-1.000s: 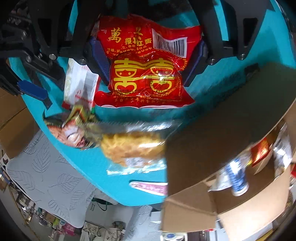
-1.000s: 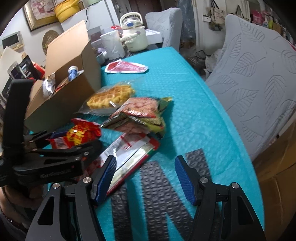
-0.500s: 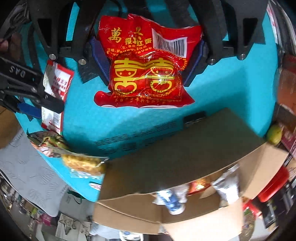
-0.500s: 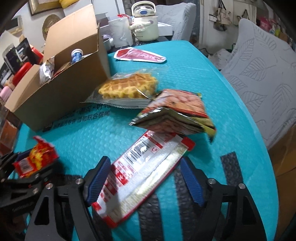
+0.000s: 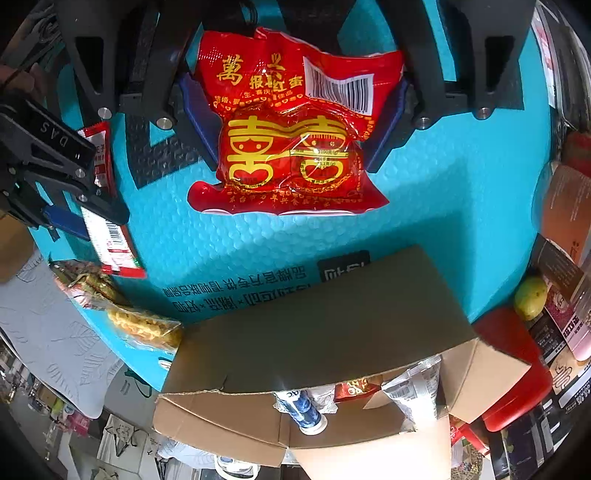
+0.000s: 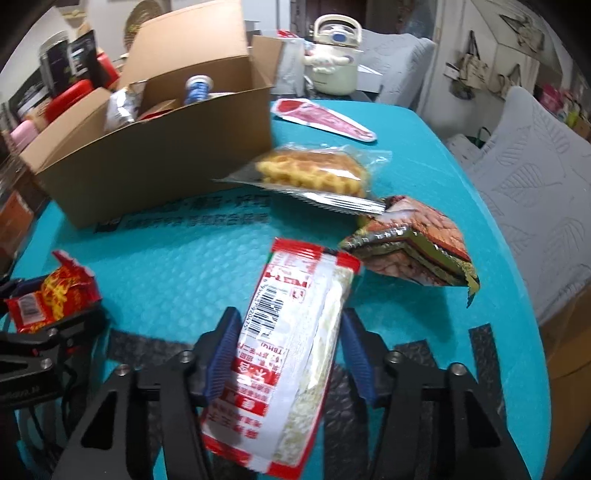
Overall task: Organize snacks
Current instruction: 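Grasp the red candy bag with the left tool while the right tool grasps the red-white strip packet, then lift the red candy bag and strip packet over the box with both tools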
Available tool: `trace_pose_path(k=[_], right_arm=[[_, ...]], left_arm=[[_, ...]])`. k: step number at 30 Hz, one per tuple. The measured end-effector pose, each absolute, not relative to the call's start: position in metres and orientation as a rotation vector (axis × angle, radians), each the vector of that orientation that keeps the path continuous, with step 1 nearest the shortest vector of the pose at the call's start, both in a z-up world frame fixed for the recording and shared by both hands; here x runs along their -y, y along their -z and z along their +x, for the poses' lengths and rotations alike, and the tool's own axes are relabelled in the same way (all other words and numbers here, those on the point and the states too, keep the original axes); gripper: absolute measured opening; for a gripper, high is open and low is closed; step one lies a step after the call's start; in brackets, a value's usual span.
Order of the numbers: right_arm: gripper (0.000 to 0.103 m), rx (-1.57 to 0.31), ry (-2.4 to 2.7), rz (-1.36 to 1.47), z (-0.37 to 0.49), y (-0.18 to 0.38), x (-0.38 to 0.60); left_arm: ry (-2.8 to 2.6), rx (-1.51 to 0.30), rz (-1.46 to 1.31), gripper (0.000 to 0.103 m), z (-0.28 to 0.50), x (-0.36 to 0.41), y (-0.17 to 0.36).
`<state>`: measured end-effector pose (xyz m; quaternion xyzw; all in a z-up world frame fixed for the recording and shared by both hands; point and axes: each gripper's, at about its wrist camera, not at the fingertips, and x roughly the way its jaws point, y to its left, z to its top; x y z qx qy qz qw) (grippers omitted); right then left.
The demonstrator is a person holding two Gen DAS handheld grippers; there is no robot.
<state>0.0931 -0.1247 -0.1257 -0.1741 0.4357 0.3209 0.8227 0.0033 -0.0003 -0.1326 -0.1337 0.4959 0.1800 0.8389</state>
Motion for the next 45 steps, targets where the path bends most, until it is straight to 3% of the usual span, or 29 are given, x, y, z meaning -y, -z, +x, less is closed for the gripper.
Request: trace_pose_path(k=[22,25,29,32,35,37,39,41,45], right_arm=[[0.049,-0.945,-0.870,-0.411,0.017,0.123,0.149],[0.057,-0.939,-0.860,-0.441,0.012,0.125,0.144],[0.072,-0.934,-0.846,-0.470,0.005,0.127,0.139],[0.081,-0.936,-0.838,-0.467,0.003,0.129,0.140],[0.081,-0.926,-0.838,-0.462,0.003,0.130,0.142],[0.080,-0.922,-0.833,-0.467,0.002,0.130,0.143],[0.065,-0.905,-0.846,-0.483,-0.001,0.128,0.144],[0.053,-0.893,-0.868,-0.487,-0.002,0.127,0.145],[0.046,-0.887,-0.870,-0.479,-0.002,0.126,0.145]], left_arm=[[-0.314,-1.076,-0.272,0.078,-0.029,0.016,0.140],[-0.321,-1.072,-0.256,0.081,-0.027,0.017,0.143],[-0.340,-1.079,-0.248,0.097,-0.022,0.014,0.148],[-0.333,-1.078,-0.238,0.097,-0.023,0.015,0.148],[-0.325,-1.063,-0.230,0.097,-0.027,0.017,0.148],[-0.321,-1.052,-0.231,0.095,-0.030,0.018,0.147],[-0.317,-1.034,-0.222,0.078,-0.036,0.020,0.145],[-0.323,-1.021,-0.235,0.076,-0.039,0.020,0.143],[-0.326,-1.019,-0.237,0.075,-0.042,0.020,0.141]])
